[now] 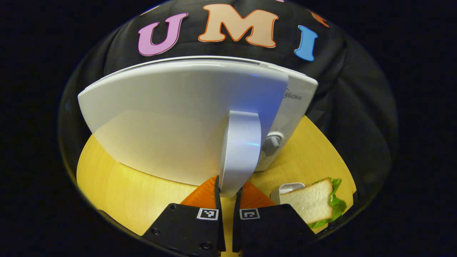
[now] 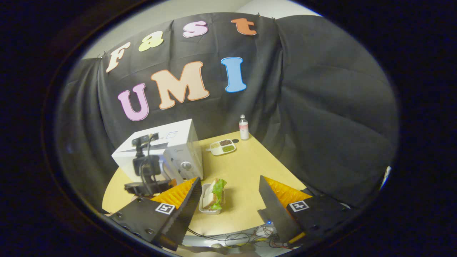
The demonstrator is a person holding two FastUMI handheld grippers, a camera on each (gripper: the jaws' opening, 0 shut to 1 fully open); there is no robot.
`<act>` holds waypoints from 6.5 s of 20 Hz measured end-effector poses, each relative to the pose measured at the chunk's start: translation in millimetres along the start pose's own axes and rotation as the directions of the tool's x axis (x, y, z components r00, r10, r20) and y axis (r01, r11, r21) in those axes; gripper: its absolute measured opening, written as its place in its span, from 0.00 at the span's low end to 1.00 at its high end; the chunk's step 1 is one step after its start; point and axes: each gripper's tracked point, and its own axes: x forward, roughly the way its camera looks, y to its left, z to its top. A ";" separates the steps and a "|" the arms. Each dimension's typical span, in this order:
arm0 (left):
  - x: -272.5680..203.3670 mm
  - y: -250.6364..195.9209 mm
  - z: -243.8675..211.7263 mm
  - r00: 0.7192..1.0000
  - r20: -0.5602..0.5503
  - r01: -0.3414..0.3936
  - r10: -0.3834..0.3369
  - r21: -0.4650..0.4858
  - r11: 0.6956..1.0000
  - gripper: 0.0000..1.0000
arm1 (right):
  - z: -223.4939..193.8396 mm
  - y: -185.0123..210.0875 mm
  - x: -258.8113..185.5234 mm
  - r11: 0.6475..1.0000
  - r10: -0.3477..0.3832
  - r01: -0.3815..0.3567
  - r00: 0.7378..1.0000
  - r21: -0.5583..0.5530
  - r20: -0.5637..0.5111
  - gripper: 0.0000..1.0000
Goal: Open the microwave oven with the left hand, put the food in, and close the microwave oven.
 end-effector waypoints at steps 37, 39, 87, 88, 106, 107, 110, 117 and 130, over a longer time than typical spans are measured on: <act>-261.2 290.3 -138.2 0.966 -0.076 -0.256 0.247 -0.395 0.882 0.96 | -113.6 51.0 102.2 0.994 0.113 -0.107 0.922 0.038 -0.369 0.99; -270.4 304.3 -143.0 0.952 -0.092 -0.304 0.293 -0.399 0.865 0.96 | -126.3 46.3 107.7 0.993 0.116 -0.108 0.903 0.042 -0.413 0.99; -316.9 382.9 -72.4 0.772 0.011 -0.540 0.635 -0.516 0.665 0.91 | -165.2 281.2 117.7 0.746 0.599 -0.242 0.652 0.621 -0.465 0.32; -313.2 383.5 -73.0 0.785 0.010 -0.527 0.619 -0.512 0.678 0.92 | -163.4 294.4 121.3 0.729 0.612 -0.250 0.655 0.638 -0.443 0.31; -287.6 424.3 -95.6 0.862 -0.051 -0.472 0.505 -0.443 0.762 0.92 | -169.1 413.2 247.4 0.781 0.513 -0.312 0.815 0.541 -0.270 0.32; -289.5 425.4 -96.3 0.860 -0.055 -0.477 0.507 -0.438 0.762 0.92 | -172.9 414.8 253.7 0.788 0.506 -0.310 0.818 0.532 -0.273 0.32; -290.4 425.7 -102.7 0.860 -0.074 -0.483 0.504 -0.433 0.761 0.92 | -168.7 415.7 267.1 0.795 0.482 -0.314 0.847 0.519 -0.226 0.24; -278.2 412.9 -105.2 0.885 -0.087 -0.446 0.458 -0.445 0.777 0.92 | -172.2 404.1 289.4 0.843 0.386 -0.254 0.899 0.474 -0.206 0.41; -269.5 408.0 -103.5 0.896 -0.093 -0.429 0.435 -0.442 0.788 0.92 | -169.9 355.4 288.0 0.971 0.205 -0.188 0.972 0.147 -0.115 1.00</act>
